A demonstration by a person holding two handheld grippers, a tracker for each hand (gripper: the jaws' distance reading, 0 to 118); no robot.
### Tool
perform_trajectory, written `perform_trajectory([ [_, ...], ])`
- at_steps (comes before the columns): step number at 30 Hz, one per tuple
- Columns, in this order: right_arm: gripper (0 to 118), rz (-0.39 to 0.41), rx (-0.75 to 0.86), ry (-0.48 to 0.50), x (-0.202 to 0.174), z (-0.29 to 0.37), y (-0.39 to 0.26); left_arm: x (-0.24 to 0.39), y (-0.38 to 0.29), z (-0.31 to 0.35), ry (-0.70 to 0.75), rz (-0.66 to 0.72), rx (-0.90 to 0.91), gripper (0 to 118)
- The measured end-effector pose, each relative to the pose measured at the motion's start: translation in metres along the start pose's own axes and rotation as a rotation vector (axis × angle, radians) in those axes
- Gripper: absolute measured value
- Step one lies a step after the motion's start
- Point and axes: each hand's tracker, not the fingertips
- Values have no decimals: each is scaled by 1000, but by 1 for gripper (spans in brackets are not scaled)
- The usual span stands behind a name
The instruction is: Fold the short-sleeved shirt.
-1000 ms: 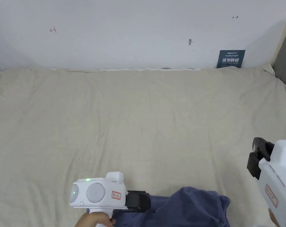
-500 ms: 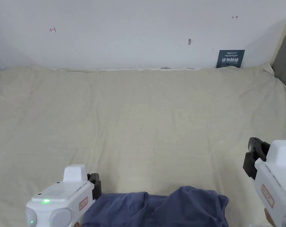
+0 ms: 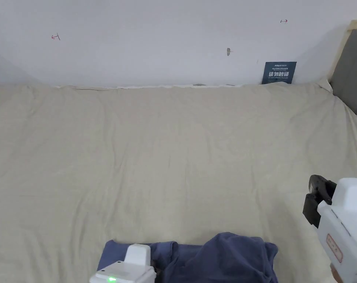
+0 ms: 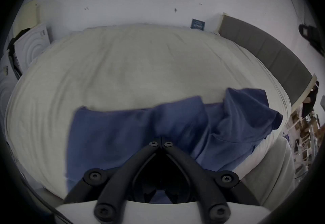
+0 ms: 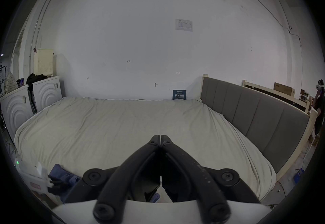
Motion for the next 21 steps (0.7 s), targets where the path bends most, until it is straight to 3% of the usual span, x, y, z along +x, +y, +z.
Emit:
perform_trajectory([
  [5,2,-9,-14,-14,7,0,-4,32,-8,-17,64,-81,14,0],
  [8,2,-16,-19,-15,8,0,-6,33,-2,-5,48,-58,3,0],
  [11,2,-16,-21,-12,7,0,-7,22,13,8,-17,11,-25,0],
  [16,2,-18,-11,-3,4,2,-3,-27,37,41,-158,141,78,0],
  [21,2,-24,1,8,-1,0,0,-95,51,59,-293,324,53,15],
])
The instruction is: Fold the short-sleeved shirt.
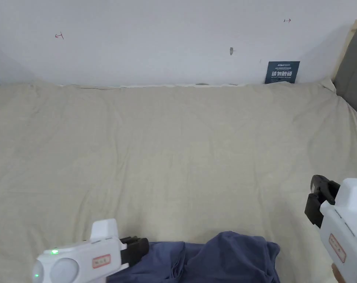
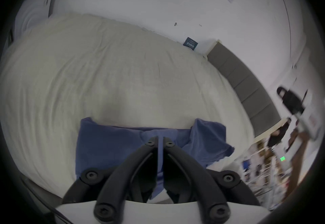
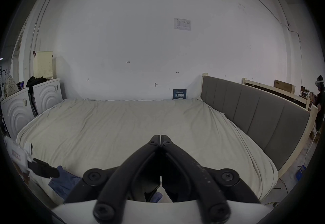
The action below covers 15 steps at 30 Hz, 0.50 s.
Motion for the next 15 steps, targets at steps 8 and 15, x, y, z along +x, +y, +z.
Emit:
perform_trajectory([
  [8,2,1,-5,13,-11,-5,-1,-84,8,9,19,202,-46,117],
  [15,2,9,-34,6,-13,-10,-4,-79,-9,-6,-37,294,-162,92],
])
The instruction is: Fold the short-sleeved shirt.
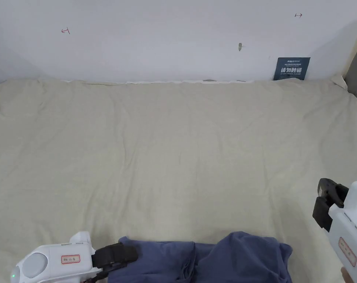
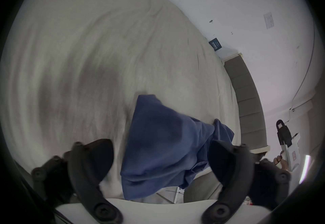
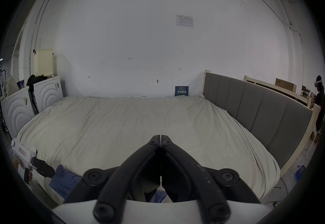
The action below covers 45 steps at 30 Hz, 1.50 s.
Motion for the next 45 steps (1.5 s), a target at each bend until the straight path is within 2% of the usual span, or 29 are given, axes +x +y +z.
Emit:
perform_trajectory([
  [2,2,5,-7,-4,0,-2,-1,-2,-7,-6,-7,-3,-1,62],
  [3,2,3,-11,-7,1,-3,-2,-29,-4,-26,28,-18,-8,50],
  [5,2,-2,-18,-10,2,-5,-3,-24,-10,-29,82,-97,6,41],
  [6,2,-4,-19,-12,2,-6,-3,-22,-12,-29,79,-113,8,29],
  [7,2,-6,-19,-12,1,-6,-3,6,-32,-30,79,-104,4,18],
  [9,2,-8,-20,-10,0,-6,-2,8,-34,-30,68,-99,8,12],
  [10,2,-8,-20,-6,0,-7,-1,14,-39,-27,75,-112,35,12],
  [13,2,0,-15,0,-2,-7,2,18,-29,-14,160,-266,80,11],
  [18,2,-4,4,12,-3,-7,8,28,-25,27,193,-244,131,10],
  [22,2,-12,19,24,-3,-6,10,8,-12,55,313,-265,177,10],
  [28,2,-23,30,37,0,-1,8,18,-7,80,350,-236,205,10],
  [34,2,-33,38,34,7,4,8,96,-17,56,296,-356,172,10],
  [38,2,-39,43,26,14,9,7,152,-25,19,246,-438,97,10],
  [45,2,-57,42,-8,30,17,3,212,-47,-66,158,-562,-50,10],
])
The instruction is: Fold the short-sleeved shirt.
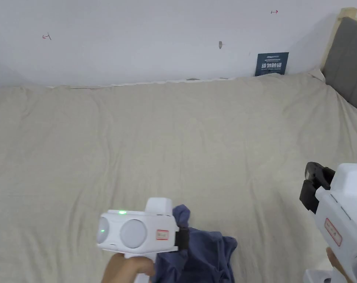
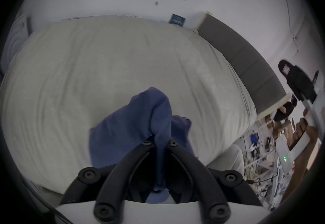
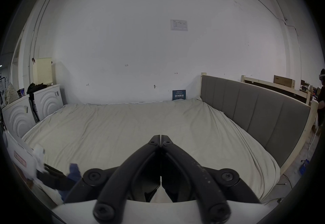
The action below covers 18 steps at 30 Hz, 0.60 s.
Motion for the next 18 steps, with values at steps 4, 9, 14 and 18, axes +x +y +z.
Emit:
perform_trajectory([
  [4,2,-15,-11,-24,11,3,-3,45,-6,-53,53,-51,-108,11],
  [9,2,-13,-20,-45,20,5,-5,58,-13,-70,6,-41,-115,83],
  [14,2,-22,-19,-51,23,7,-4,53,-8,-39,-35,-23,44,107],
  [18,2,-22,-12,-47,22,7,-2,37,-2,4,33,-41,291,107],
])
